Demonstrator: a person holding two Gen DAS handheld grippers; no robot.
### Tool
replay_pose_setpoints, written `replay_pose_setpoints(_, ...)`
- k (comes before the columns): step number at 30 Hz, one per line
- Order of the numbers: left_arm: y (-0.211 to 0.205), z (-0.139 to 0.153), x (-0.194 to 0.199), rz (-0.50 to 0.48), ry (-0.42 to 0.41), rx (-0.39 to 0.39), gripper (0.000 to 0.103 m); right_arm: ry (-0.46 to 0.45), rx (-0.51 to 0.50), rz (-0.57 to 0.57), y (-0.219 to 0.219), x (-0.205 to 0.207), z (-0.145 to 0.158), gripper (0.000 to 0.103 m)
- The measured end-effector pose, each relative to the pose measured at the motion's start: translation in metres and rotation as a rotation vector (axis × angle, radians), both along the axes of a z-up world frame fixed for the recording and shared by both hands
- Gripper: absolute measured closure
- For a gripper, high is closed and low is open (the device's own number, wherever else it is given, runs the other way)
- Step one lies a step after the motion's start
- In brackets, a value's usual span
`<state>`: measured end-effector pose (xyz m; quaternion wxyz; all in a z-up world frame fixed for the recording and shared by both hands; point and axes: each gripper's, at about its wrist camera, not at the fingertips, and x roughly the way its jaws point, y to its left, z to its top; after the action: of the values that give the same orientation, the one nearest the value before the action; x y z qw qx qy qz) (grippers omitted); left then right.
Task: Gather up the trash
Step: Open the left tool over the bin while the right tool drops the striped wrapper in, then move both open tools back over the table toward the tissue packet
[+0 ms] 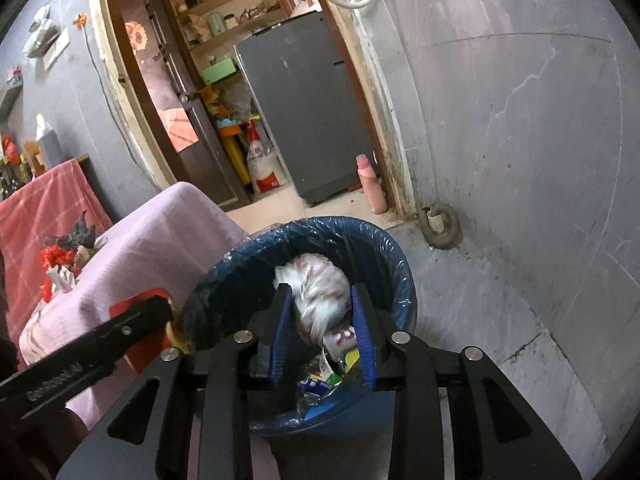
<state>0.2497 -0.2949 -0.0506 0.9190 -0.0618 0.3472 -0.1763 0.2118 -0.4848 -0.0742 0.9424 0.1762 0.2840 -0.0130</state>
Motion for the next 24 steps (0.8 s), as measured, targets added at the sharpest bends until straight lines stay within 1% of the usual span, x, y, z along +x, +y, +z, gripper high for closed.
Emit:
replay_pose_setpoints(1,0.002,0.001,-0.001,0.001,-0.004,-0.007,0.052,-0.002,0.004,-0.002,-0.001,-0.001,0.001,0.066)
replay_pose_setpoints(4,0.010,0.009,-0.005,-0.003,-0.022,-0.037,0.051,-0.015,0.006,-0.008,-0.002,-0.004,0.006,0.065)
replay_pose_setpoints(6,0.015,0.017,-0.009,-0.002,-0.043,-0.055,0.050,-0.030,0.003,-0.013,-0.003,-0.006,0.009,0.062)
replay_pose_setpoints(8,0.021,0.026,-0.013,0.006,-0.069,-0.070,0.045,-0.057,-0.003,-0.021,-0.002,-0.010,0.017,0.055)
replay_pose_setpoints(9,0.023,0.030,-0.014,0.008,-0.079,-0.076,0.044,-0.071,-0.007,-0.024,-0.002,-0.012,0.021,0.053)
replay_pose_setpoints(11,0.028,0.038,-0.016,0.011,-0.099,-0.077,0.044,-0.108,-0.015,-0.032,0.000,-0.016,0.032,0.045)
replay_pose_setpoints(13,0.031,0.047,-0.020,0.015,-0.121,-0.073,0.044,-0.137,-0.023,-0.036,0.002,-0.019,0.042,0.043)
replay_pose_setpoints(14,0.035,0.052,-0.022,0.019,-0.136,-0.072,0.043,-0.147,-0.028,-0.037,0.003,-0.019,0.046,0.040)
replay_pose_setpoints(15,0.038,0.056,-0.023,0.021,-0.145,-0.073,0.041,-0.167,-0.038,-0.040,0.005,-0.021,0.052,0.037)
replay_pose_setpoints(17,0.047,0.064,-0.027,0.035,-0.170,-0.080,0.032,-0.197,-0.055,-0.048,0.009,-0.024,0.060,0.026)
replay_pose_setpoints(21,0.067,0.078,-0.034,0.065,-0.210,-0.078,0.027,-0.237,-0.074,-0.036,0.020,-0.024,0.074,0.019)
replay_pose_setpoints(22,0.071,0.080,-0.035,0.069,-0.217,-0.074,0.026,-0.247,-0.076,-0.033,0.023,-0.024,0.077,0.017)
replay_pose_setpoints(24,0.081,0.085,-0.039,0.081,-0.239,-0.067,0.024,-0.267,-0.074,-0.025,0.029,-0.024,0.081,0.008)
